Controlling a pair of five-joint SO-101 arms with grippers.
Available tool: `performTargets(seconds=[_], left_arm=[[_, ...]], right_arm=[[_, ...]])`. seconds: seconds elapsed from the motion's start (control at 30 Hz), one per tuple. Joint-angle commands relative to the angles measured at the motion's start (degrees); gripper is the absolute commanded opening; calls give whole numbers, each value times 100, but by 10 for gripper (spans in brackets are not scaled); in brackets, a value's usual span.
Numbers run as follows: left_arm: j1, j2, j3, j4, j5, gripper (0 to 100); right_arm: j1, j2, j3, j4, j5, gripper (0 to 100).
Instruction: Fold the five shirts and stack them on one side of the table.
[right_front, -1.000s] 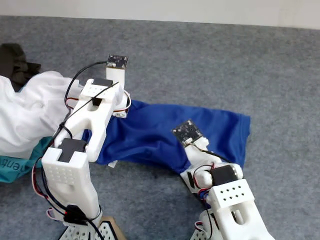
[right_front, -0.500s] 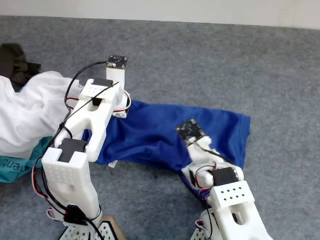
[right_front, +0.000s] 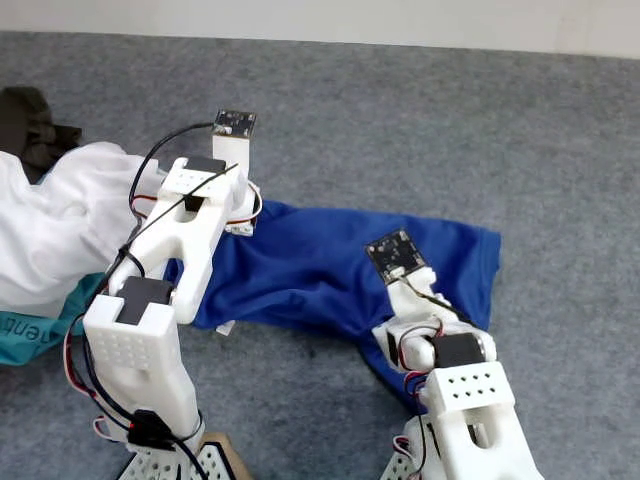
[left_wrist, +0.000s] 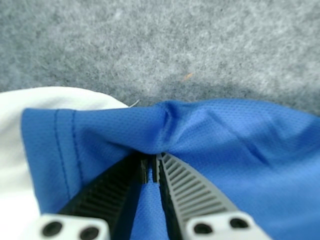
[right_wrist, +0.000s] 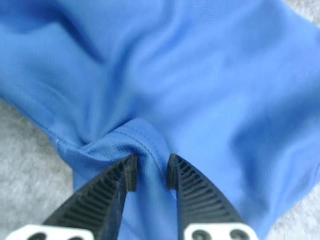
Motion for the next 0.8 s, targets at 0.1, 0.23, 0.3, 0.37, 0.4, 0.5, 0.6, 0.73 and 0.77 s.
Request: performTargets(seconds=[0.1,0.23,0.3,0.37,0.4,0.5,0.6,0.73,0.77], left_arm=[[-119,48,-136,-141,35,63],[-119,48,-136,-141,35,63],[-119,48,-136,-141,35,63],[-119,48,-136,-141,35,63],[-119,48,-136,-141,35,63],[-119,48,-136,-141,35,63],[-119,48,-136,-141,35,63],[-119,48,-136,-141,44,63],[-119,48,-136,-141,44,63]], right_arm=[[-567,-75,-1692,2598,97,207],[-778,-110,-1991,3697,114,206],[-734,-365,-2018,4040,396,206],[-400,-884,-1947,4048,721,205],[-259,-1165,-1851,4057,870,205],[136,-2105,-1420,4110,1108,205],[629,-3116,-1270,4101,1134,205],[1086,-4066,-796,3996,1116,205],[1262,-4066,-708,3960,1125,205]])
